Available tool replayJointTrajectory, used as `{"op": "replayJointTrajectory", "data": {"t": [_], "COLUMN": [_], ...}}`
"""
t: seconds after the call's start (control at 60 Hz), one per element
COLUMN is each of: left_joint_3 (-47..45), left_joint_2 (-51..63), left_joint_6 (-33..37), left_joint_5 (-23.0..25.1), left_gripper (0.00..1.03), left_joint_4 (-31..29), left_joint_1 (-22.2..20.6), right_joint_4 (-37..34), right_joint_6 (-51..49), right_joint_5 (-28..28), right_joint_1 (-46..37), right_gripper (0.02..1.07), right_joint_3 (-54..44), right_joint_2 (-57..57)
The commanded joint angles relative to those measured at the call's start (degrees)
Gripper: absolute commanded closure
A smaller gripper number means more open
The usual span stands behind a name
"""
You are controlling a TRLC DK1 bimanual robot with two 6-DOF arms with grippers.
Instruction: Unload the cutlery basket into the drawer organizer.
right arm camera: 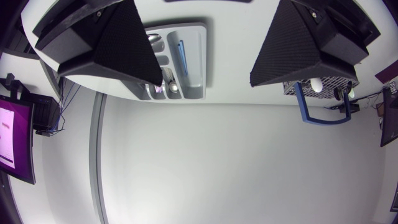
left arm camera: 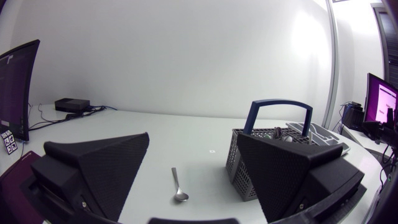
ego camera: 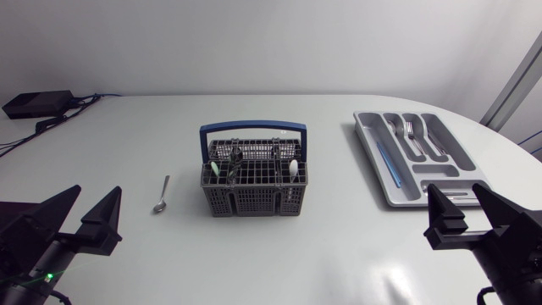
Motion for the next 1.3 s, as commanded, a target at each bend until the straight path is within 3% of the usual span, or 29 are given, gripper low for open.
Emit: {"op": "replayJointTrajectory", "data": {"t": [0.0, 0.25, 0.567, 0.833, 0.983, 1.283], "left_joint_3": [-1.1, -0.2, 7.0, 15.4, 22.7, 39.0], "left_joint_2": [-0.5, -0.5, 0.4, 11.9, 22.8, 46.6], "left_joint_6": [-1.0, 0.0, 0.5, -0.2, -2.5, -7.4], "left_joint_5": [-0.3, -2.4, -2.8, -2.8, -3.7, -7.0], "left_gripper": [0.04, 0.04, 0.08, 0.08, 0.08, 0.08], "left_joint_4": [0.5, 1.5, 2.7, 1.5, -1.7, -15.7], "left_joint_1": [-0.2, 0.2, 3.7, 2.4, 2.5, 1.5], "right_joint_4": [-0.1, 0.6, 1.0, 6.5, 7.7, 5.0], "right_joint_6": [1.7, 1.7, 1.6, 1.5, 1.8, 1.9], "right_joint_5": [0.0, 1.0, 1.4, 2.0, 3.4, 5.3], "right_joint_1": [0.5, 0.5, 0.5, 0.7, 1.2, 2.0], "right_gripper": [0.06, 0.06, 0.06, 0.06, 0.06, 0.06], "right_joint_3": [-1.3, -1.1, 2.9, 9.3, 13.0, 19.1], "right_joint_2": [-0.4, -0.5, -0.1, 11.9, 18.7, 28.0]}}
